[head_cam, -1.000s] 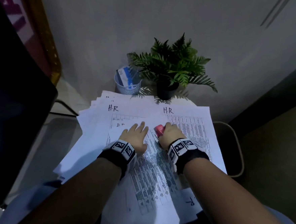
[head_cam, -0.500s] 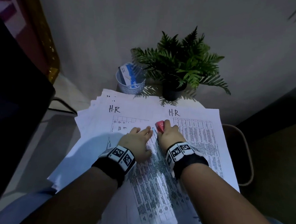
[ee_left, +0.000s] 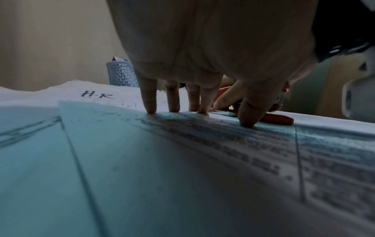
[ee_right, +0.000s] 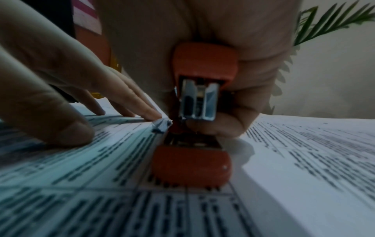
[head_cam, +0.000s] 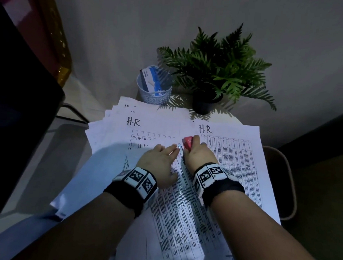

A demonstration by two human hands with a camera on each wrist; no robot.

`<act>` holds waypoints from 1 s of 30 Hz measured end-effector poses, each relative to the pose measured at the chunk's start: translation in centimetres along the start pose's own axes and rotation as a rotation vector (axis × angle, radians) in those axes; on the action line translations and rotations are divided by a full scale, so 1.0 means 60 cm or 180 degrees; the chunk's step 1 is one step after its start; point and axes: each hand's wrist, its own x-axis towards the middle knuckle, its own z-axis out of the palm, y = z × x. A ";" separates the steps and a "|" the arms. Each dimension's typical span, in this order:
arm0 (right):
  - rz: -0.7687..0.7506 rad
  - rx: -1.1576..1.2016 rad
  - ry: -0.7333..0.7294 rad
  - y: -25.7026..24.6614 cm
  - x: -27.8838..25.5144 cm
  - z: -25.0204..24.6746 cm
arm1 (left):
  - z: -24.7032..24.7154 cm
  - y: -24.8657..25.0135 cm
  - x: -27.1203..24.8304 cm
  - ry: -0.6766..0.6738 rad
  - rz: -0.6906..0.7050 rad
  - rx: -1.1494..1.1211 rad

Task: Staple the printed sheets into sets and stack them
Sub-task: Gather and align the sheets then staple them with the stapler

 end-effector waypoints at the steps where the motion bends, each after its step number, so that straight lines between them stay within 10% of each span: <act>1: -0.0020 0.0009 -0.0001 0.001 0.000 -0.002 | 0.000 0.001 0.000 -0.0004 0.0006 0.0002; 30: -0.0163 -0.0221 -0.0096 0.019 -0.013 -0.015 | -0.026 -0.053 -0.046 -0.0162 -0.0310 -0.0051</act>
